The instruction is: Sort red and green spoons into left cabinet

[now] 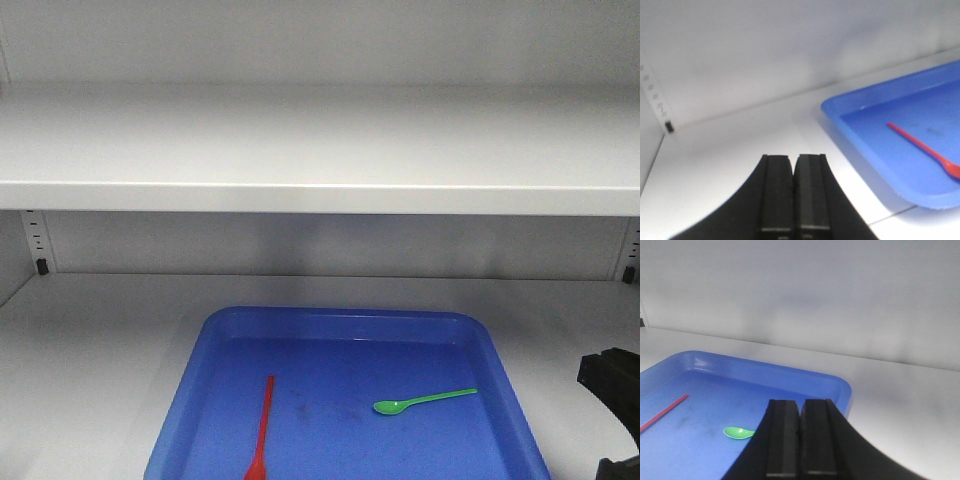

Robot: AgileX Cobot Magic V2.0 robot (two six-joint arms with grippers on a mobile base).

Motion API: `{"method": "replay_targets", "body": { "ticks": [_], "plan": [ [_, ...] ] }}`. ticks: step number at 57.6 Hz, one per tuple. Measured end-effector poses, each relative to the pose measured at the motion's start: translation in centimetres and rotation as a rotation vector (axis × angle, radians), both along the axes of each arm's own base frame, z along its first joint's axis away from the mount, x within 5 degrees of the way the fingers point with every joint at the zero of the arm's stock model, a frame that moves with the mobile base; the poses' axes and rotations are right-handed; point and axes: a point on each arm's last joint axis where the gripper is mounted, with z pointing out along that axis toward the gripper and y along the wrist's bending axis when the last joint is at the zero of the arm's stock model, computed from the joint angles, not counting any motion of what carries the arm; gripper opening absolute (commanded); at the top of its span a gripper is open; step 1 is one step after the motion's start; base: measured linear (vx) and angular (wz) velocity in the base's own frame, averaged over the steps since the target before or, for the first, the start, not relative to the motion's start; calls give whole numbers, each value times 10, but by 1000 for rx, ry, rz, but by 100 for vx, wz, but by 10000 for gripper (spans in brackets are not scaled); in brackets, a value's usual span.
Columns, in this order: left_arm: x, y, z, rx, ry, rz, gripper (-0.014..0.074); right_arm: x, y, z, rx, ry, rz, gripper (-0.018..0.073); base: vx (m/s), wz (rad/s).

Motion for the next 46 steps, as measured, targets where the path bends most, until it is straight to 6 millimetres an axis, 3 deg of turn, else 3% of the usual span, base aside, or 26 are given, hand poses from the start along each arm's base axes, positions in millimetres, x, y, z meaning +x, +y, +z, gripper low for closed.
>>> {"method": "replay_targets", "body": {
  "ticks": [10,24,46],
  "plan": [
    [-5,6,-1,-38,30,60,-1,0,0,0,0,0,0,-3,0,0],
    [-31,15,-2,-106,-91,116,-1,0,0,0,0,0,0,-3,0,0],
    [-56,23,-103,-145,-130,160,-1,0,0,0,0,0,0,-3,0,0]
  ]
}}
